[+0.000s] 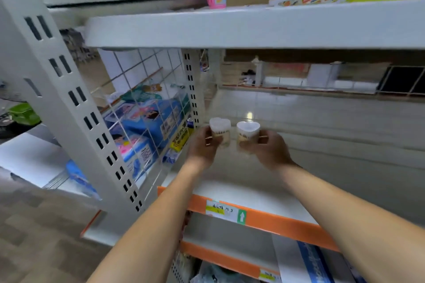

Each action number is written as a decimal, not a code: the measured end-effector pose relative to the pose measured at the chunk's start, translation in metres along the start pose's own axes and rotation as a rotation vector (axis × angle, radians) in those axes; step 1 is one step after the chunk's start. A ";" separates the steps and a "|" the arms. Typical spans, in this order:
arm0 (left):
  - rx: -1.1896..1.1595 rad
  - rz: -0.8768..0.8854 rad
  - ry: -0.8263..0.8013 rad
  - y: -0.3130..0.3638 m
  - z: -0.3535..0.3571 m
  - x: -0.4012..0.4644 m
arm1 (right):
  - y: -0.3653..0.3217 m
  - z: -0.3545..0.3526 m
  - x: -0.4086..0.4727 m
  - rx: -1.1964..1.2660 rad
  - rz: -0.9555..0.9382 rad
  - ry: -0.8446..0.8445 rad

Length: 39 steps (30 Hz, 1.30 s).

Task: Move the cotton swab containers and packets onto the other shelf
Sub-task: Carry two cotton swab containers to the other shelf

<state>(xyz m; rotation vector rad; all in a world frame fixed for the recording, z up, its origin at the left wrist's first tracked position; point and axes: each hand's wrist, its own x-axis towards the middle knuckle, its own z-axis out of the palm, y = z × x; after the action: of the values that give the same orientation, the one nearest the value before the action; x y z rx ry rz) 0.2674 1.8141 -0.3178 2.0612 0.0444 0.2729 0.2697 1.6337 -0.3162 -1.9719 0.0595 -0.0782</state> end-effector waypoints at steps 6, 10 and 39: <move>-0.046 -0.010 0.047 -0.040 0.006 0.031 | 0.016 0.035 0.036 0.014 -0.016 0.078; -0.019 0.016 0.109 -0.057 0.009 0.047 | 0.026 0.052 0.056 0.011 0.009 0.112; -0.005 0.050 0.170 -0.066 0.023 0.070 | 0.033 0.094 0.092 -0.023 -0.086 0.199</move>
<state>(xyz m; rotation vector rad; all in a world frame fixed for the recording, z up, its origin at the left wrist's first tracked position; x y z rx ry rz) 0.3462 1.8369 -0.3737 2.0317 0.0958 0.4781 0.3693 1.6997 -0.3806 -1.9836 0.1058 -0.3312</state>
